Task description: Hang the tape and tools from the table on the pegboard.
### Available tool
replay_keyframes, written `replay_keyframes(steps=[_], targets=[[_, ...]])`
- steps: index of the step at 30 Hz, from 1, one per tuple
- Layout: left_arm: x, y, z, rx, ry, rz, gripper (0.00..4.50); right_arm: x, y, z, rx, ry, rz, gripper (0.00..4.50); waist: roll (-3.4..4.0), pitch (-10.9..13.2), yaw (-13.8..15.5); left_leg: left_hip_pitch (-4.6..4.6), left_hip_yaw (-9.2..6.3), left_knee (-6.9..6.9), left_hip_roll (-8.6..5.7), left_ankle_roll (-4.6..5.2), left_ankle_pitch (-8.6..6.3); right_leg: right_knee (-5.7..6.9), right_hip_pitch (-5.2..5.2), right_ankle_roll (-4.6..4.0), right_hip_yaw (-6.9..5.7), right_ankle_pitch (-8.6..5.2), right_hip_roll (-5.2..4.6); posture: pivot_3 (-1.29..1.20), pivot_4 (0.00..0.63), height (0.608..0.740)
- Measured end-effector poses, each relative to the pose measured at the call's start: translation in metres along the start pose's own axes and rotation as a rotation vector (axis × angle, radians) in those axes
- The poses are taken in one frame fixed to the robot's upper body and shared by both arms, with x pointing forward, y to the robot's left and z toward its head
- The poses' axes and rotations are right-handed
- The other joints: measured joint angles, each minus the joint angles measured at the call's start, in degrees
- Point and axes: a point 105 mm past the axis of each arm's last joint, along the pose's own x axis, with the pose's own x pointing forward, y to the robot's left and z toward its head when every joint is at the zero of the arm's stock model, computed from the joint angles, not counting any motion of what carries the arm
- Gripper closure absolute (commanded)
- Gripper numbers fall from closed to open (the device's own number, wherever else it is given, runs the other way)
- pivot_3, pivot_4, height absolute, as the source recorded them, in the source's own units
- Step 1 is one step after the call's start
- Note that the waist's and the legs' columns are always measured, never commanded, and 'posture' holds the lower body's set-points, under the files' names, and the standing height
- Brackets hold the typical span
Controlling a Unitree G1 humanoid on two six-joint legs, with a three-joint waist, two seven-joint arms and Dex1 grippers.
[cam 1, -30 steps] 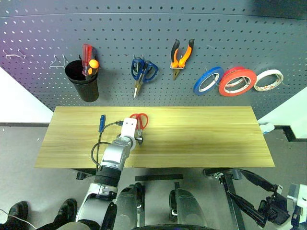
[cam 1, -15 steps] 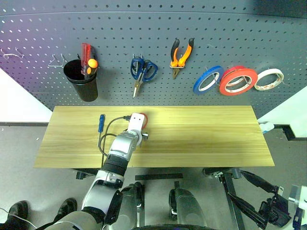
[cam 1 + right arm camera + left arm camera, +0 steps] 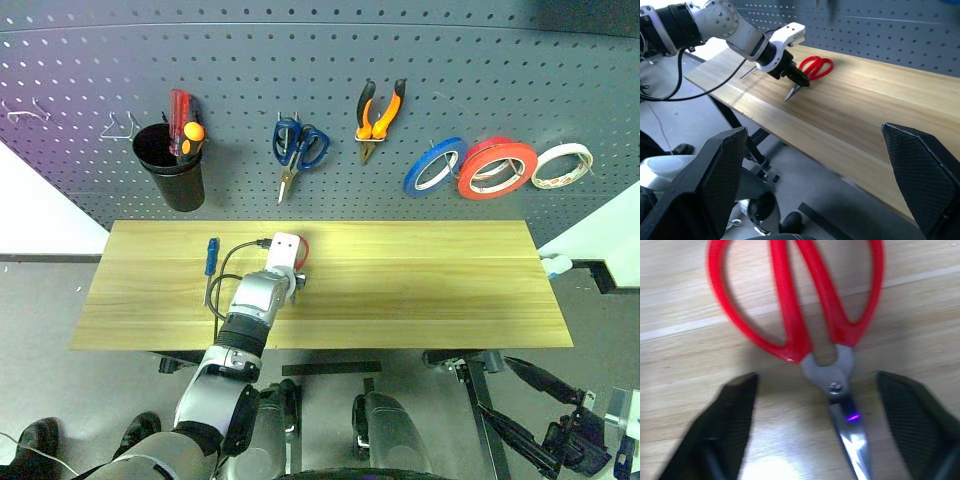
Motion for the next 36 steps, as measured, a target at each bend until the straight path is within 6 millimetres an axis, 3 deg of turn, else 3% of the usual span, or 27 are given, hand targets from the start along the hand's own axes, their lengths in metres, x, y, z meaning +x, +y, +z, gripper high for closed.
replay_keyframes(steps=[6, 8, 23, 30, 36], targets=[[0.000, -0.004, -0.001, 0.028, 0.014, 0.008, 3.99, -0.001, 0.000, 0.002, -0.001, -0.008, -0.001, 0.00, 0.02, -0.01, -0.18, 0.01, -0.01, 0.04, 0.00, -0.01, 0.01, 0.06, 0.01, 0.01, 0.00, 0.00, 0.00, -0.17, 0.253, 0.740], [0.000, 0.000, -0.001, 0.034, 0.018, 0.029, 4.26, -0.001, 0.000, 0.002, -0.002, -0.009, -0.001, 0.00, 0.02, -0.02, -0.24, 0.02, -0.01, 0.04, 0.01, -0.02, 0.02, 0.09, 0.01, 0.01, 0.00, 0.00, 0.01, -0.17, 0.252, 0.740], [-0.004, 0.014, -0.009, -0.022, 0.012, 0.056, 4.26, 0.000, -0.001, 0.004, -0.005, -0.018, -0.002, 0.00, 0.06, -0.04, -0.20, 0.03, -0.01, 0.03, 0.01, -0.04, 0.03, 0.10, 0.01, 0.01, 0.00, 0.01, 0.01, -0.15, 0.245, 0.740], [-0.016, 0.030, -0.024, 0.073, -0.100, 0.089, 4.26, 0.003, -0.003, 0.006, -0.015, -0.032, 0.006, 0.00, 0.06, -0.03, -0.09, 0.02, -0.01, 0.00, 0.01, -0.07, 0.03, 0.09, 0.00, 0.00, 0.00, 0.00, 0.01, -0.14, 0.246, 0.740], [-0.029, 0.032, -0.031, 0.087, -0.183, 0.050, 4.26, 0.006, 0.000, 0.005, 0.000, -0.038, 0.025, 0.00, 0.07, -0.02, 0.18, 0.02, -0.03, 0.03, 0.00, -0.07, 0.03, 0.08, 0.00, -0.08, 0.00, -0.04, -0.04, -0.13, 0.242, 0.740]])
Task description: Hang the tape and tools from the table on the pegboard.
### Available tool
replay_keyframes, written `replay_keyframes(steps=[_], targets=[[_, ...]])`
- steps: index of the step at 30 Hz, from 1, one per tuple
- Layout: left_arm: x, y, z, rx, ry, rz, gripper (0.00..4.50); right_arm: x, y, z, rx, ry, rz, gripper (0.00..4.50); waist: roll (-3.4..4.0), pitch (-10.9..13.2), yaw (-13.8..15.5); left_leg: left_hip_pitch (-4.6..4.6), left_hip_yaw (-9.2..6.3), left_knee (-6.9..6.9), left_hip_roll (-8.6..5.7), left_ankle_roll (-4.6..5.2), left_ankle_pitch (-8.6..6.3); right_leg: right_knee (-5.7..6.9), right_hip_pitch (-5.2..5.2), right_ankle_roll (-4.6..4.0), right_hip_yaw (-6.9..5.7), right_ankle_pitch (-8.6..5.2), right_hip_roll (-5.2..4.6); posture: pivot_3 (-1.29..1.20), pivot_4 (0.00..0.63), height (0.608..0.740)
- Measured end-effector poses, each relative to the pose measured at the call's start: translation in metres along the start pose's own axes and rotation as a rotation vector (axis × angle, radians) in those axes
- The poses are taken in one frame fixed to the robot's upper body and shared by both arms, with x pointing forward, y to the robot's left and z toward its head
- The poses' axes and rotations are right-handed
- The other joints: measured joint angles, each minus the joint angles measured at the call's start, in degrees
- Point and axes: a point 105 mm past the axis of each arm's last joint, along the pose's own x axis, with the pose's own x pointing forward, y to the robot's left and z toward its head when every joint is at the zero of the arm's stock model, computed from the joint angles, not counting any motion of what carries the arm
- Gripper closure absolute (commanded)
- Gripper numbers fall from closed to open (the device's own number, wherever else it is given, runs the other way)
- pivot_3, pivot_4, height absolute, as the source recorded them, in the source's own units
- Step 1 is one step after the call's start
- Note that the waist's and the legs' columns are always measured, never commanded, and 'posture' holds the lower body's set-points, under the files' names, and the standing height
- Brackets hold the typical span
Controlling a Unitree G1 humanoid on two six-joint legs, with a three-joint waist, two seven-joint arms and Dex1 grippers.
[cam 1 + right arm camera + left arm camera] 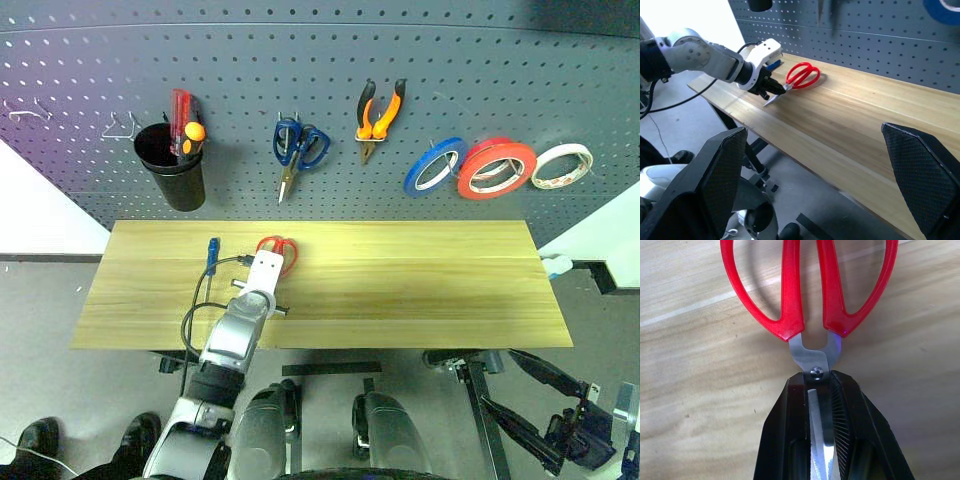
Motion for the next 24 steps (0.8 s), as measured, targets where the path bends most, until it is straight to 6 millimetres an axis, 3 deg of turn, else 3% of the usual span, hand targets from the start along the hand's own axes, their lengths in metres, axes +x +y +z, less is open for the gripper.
replay_keyframes(steps=[4, 12, 18, 24], targets=[[-0.008, -0.003, 0.011, 0.013, -0.093, -0.051, 4.26, 0.002, 0.000, 0.001, -0.003, -0.006, 0.006, 0.00, 0.03, -0.02, -0.09, 0.00, 0.01, 0.00, 0.00, 0.00, 0.00, 0.00, 0.01, -0.02, 0.00, -0.01, 0.00, -0.12, 0.236, 0.740], [-0.019, -0.001, 0.016, 0.087, -0.215, -0.077, 4.26, 0.010, -0.001, 0.001, -0.014, -0.024, 0.029, 0.00, 0.09, -0.06, -0.14, 0.00, 0.01, 0.01, 0.00, 0.02, 0.01, 0.01, 0.02, 0.04, -0.01, 0.02, 0.01, -0.11, 0.224, 0.740], [-0.030, -0.003, 0.005, 0.116, -0.256, -0.106, 4.26, 0.011, -0.002, 0.002, -0.021, -0.030, 0.033, 0.00, 0.20, -0.12, -0.13, 0.00, 0.01, 0.03, 0.00, 0.03, 0.02, 0.03, 0.03, 0.05, -0.01, 0.02, 0.01, -0.11, 0.217, 0.740], [-0.046, -0.002, 0.008, 0.164, -0.349, -0.105, 4.26, 0.016, -0.005, 0.006, -0.033, -0.052, 0.044, 0.00, 0.31, -0.19, -0.11, 0.00, 0.00, 0.07, 0.00, 0.03, 0.02, 0.05, 0.06, 0.05, -0.02, 0.03, 0.01, -0.09, 0.205, 0.740]])
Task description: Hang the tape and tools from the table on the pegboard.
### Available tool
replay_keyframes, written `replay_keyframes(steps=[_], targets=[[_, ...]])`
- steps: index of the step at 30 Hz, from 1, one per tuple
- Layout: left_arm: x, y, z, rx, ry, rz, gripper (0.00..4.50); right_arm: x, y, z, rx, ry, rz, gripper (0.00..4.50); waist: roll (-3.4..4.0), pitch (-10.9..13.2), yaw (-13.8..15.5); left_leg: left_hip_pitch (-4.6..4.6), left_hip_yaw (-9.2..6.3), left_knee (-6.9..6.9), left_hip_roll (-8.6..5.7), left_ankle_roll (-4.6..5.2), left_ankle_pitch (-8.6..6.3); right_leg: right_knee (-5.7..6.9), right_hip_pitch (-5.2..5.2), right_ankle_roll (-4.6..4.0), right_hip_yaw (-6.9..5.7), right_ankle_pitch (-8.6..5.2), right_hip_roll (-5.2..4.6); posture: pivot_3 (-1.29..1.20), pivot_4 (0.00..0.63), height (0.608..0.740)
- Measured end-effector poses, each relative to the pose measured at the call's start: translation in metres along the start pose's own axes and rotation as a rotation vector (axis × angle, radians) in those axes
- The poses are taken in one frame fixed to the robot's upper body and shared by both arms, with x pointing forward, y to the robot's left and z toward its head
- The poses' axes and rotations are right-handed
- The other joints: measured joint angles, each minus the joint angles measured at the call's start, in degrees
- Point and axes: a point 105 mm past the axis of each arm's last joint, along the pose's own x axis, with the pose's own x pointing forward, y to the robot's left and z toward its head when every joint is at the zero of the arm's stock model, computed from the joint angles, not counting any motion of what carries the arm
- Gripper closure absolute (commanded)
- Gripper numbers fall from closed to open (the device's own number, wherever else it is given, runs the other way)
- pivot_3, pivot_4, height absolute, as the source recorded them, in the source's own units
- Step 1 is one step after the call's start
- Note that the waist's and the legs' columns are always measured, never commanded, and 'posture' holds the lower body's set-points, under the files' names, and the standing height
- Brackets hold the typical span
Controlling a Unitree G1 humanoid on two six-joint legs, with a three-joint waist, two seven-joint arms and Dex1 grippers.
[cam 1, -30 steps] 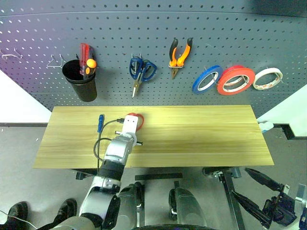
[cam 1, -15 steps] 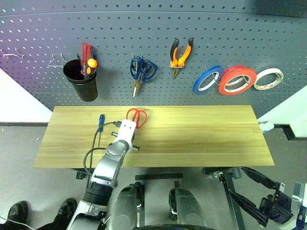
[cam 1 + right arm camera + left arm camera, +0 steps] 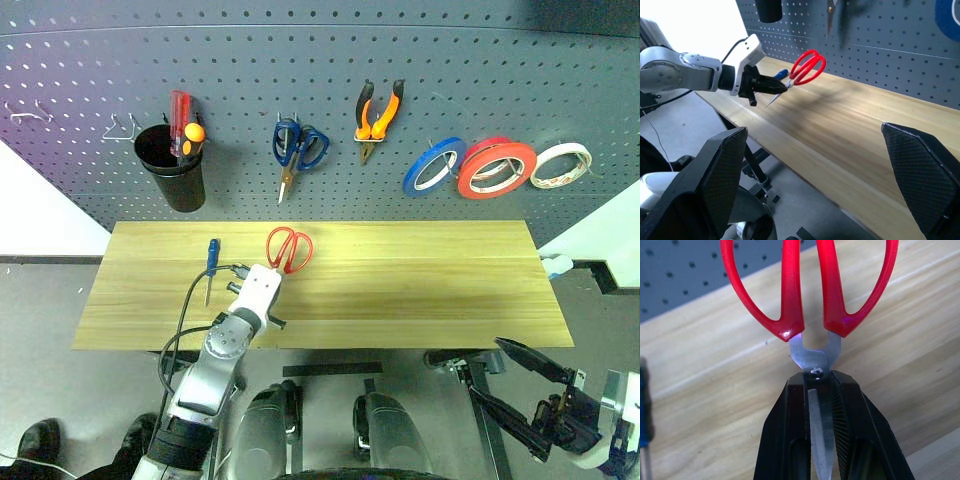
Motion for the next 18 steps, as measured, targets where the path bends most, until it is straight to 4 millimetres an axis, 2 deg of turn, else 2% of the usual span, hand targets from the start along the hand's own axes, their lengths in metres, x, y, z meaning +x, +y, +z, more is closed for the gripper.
replay_keyframes(steps=[10, 18], targets=[[-0.011, 0.017, 0.029, 0.078, -0.176, 0.049, 4.26, 0.006, 0.007, 0.011, 0.040, -0.063, 0.046, 0.00, 0.25, -0.40, 0.02, 0.02, 0.00, 0.08, 0.00, 0.02, 0.02, 0.12, 0.06, 0.13, -0.05, 0.07, 0.06, -0.10, 0.172, 0.740], [-0.014, 0.016, 0.038, 0.087, -0.240, 0.017, 4.26, 0.012, 0.041, 0.018, 0.026, -0.102, 0.116, 0.00, 0.33, -1.14, -0.05, 0.34, 0.01, 0.12, 0.01, 0.01, 0.01, 0.15, 0.40, 0.19, -0.09, 0.08, 0.14, -0.12, 0.157, 0.740]])
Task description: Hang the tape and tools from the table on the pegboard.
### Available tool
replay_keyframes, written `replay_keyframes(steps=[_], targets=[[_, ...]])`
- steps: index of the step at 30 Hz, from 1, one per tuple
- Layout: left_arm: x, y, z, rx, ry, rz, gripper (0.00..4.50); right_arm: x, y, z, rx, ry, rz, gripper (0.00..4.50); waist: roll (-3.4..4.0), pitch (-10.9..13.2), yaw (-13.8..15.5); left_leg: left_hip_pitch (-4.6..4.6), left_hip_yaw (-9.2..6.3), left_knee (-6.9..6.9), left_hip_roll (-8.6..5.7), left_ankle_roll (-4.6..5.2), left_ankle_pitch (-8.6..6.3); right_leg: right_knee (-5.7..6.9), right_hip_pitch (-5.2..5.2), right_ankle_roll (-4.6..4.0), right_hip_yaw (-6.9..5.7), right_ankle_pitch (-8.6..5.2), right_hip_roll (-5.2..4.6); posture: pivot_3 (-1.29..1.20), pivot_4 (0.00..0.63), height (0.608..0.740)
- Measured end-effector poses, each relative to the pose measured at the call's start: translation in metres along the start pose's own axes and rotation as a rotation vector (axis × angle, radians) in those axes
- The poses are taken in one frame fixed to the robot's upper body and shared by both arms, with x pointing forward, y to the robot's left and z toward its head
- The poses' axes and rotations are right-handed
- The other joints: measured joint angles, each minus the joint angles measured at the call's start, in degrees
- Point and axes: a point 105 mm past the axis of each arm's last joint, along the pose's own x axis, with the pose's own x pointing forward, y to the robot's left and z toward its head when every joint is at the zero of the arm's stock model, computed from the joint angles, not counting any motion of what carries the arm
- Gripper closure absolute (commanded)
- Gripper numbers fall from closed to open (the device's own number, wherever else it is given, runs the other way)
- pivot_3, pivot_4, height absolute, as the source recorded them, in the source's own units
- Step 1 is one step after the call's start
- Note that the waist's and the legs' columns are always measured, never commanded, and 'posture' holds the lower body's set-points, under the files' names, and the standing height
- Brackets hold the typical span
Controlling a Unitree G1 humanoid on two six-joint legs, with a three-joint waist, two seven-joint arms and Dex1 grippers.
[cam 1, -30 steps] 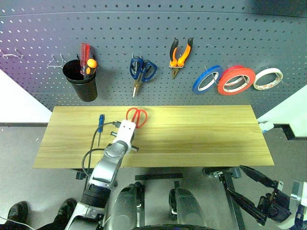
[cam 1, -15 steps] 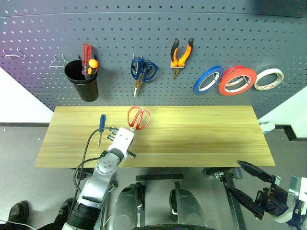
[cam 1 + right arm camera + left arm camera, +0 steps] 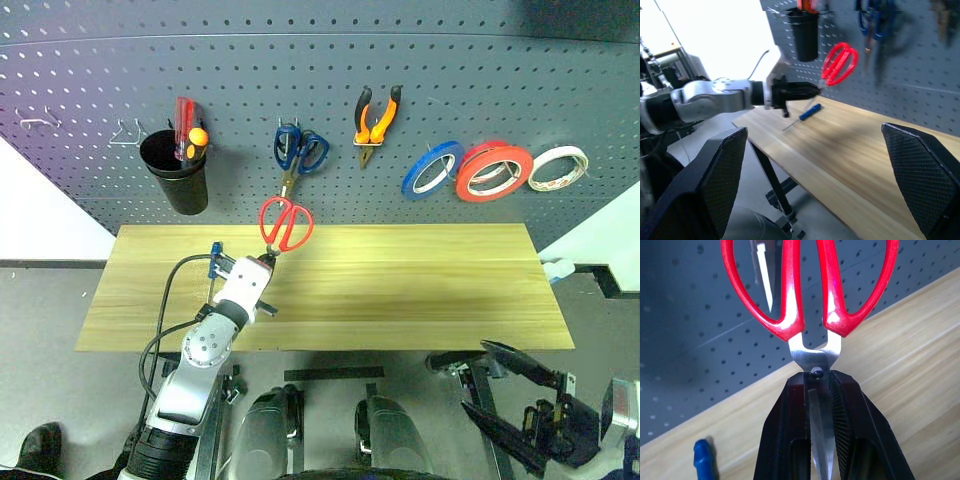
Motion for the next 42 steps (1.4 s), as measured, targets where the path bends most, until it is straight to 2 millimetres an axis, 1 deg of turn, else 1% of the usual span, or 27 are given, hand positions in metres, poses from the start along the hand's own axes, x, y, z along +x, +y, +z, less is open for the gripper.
replay_keyframes(steps=[4, 9, 18, 24, 25, 26, 27, 28, 29, 31, 33, 38, 42], targets=[[0.001, -0.001, 0.004, 0.004, -0.022, -0.018, 4.26, 0.003, 0.004, -0.002, -0.073, 0.001, -0.002, 0.00, -0.10, -0.72, -0.23, 0.15, 0.00, 0.03, 0.01, -0.04, -0.02, 0.01, 0.13, 0.03, 0.02, 0.02, 0.01, -0.13, 0.153, 0.740], [0.004, 0.000, 0.014, 0.019, -0.067, -0.020, 4.26, 0.002, 0.006, -0.002, -0.103, 0.004, -0.012, 0.00, -0.03, -1.23, -0.21, 0.20, -0.01, 0.03, 0.02, -0.05, -0.02, 0.01, 0.17, 0.02, 0.03, 0.02, 0.00, -0.13, 0.145, 0.740], [0.004, -0.001, 0.026, 0.059, -0.138, -0.030, 4.26, 0.005, 0.002, 0.005, -0.149, -0.033, -0.020, 0.00, 0.13, -2.46, -0.23, 0.21, 0.00, 0.03, 0.01, -0.03, 0.00, 0.02, 0.18, 0.01, 0.04, 0.02, 0.01, -0.13, 0.119, 0.740], [0.011, 0.002, 0.032, 0.089, -0.174, -0.026, 4.26, 0.010, -0.005, 0.011, -0.182, -0.068, -0.011, 0.00, 0.20, -3.62, -0.20, 0.38, 0.01, 0.06, 0.00, -0.02, 0.00, 0.04, 0.33, 0.02, 0.03, 0.02, 0.04, -0.13, 0.098, 0.740], [0.010, 0.004, 0.031, 0.094, -0.175, -0.019, 4.26, 0.016, -0.015, 0.012, -0.198, -0.081, 0.008, 0.00, 0.05, -3.77, -0.68, 0.58, 0.05, 0.05, 0.01, -0.02, 0.00, 0.04, 0.37, 0.01, 0.07, 0.03, 0.07, -0.13, 0.094, 0.740], [0.011, 0.006, 0.029, 0.098, -0.167, -0.010, 4.26, 0.028, -0.040, 0.014, -0.225, -0.110, 0.023, 0.00, -0.41, -3.94, -2.12, 0.82, 0.16, 0.16, 0.11, -0.03, -0.01, 0.03, 0.63, 0.00, 0.11, 0.16, 0.12, -0.13, 0.094, 0.740], [0.015, 0.004, 0.031, 0.096, -0.175, -0.017, 4.26, 0.041, -0.068, 0.018, -0.245, -0.131, 0.012, 0.00, -0.41, -3.90, -3.07, 1.05, 0.20, 0.28, 0.11, -0.10, -0.12, -0.04, 1.00, -0.05, 0.09, 0.23, 0.11, -0.13, 0.089, 0.740], [0.017, 0.000, 0.037, 0.094, -0.199, -0.027, 4.26, 0.050, -0.088, 0.022, -0.256, -0.136, 0.002, 0.00, -0.21, -3.96, -3.19, 1.10, 0.21, 0.37, 0.07, -0.06, -0.15, -0.04, 1.07, -0.01, 0.09, 0.26, 0.04, -0.13, 0.088, 0.740], [0.018, -0.001, 0.041, 0.098, -0.221, -0.027, 4.26, 0.054, -0.098, 0.024, -0.255, -0.136, 0.002, 0.00, 0.06, -4.17, -2.87, 1.13, 0.20, 0.39, 0.05, -0.05, -0.15, -0.03, 1.06, 0.01, 0.07, 0.26, 0.01, -0.13, 0.089, 0.740], [0.017, 0.007, 0.041, 0.108, -0.225, 0.002, 4.26, 0.058, -0.102, 0.020, -0.235, -0.126, 0.008, 0.00, 0.19, -4.28, -1.30, 1.18, -0.02, 0.35, 0.10, 0.01, -0.11, 0.00, 1.04, 0.06, -0.17, 0.20, 0.04, -0.13, 0.089, 0.740], [0.018, 0.012, 0.035, 0.114, -0.201, 0.014, 4.26, 0.055, -0.105, 0.010, -0.204, -0.105, 0.008, 0.00, 0.24, -4.30, -0.54, 1.04, 0.03, 0.18, 0.08, 0.06, -0.05, -0.01, 1.06, 0.04, -0.15, 0.16, 0.04, -0.13, 0.088, 0.740], [0.021, 0.013, 0.035, 0.120, -0.208, 0.022, 4.26, 0.034, -0.117, -0.022, -0.134, -0.072, -0.007, 0.00, 0.23, -4.31, -0.28, 1.02, 0.18, 0.27, 0.05, 0.19, -0.09, -0.05, 1.09, 0.09, -0.13, 0.17, 0.05, -0.12, 0.093, 0.740], [0.020, 0.012, 0.036, 0.125, -0.215, 0.026, 4.26, 0.026, -0.116, -0.031, -0.136, -0.072, 0.003, 0.00, 0.26, -4.32, -0.56, 1.15, 0.17, 0.37, 0.09, 0.16, -0.11, 0.06, 1.20, 0.11, -0.12, 0.19, 0.04, -0.12, 0.097, 0.740]])
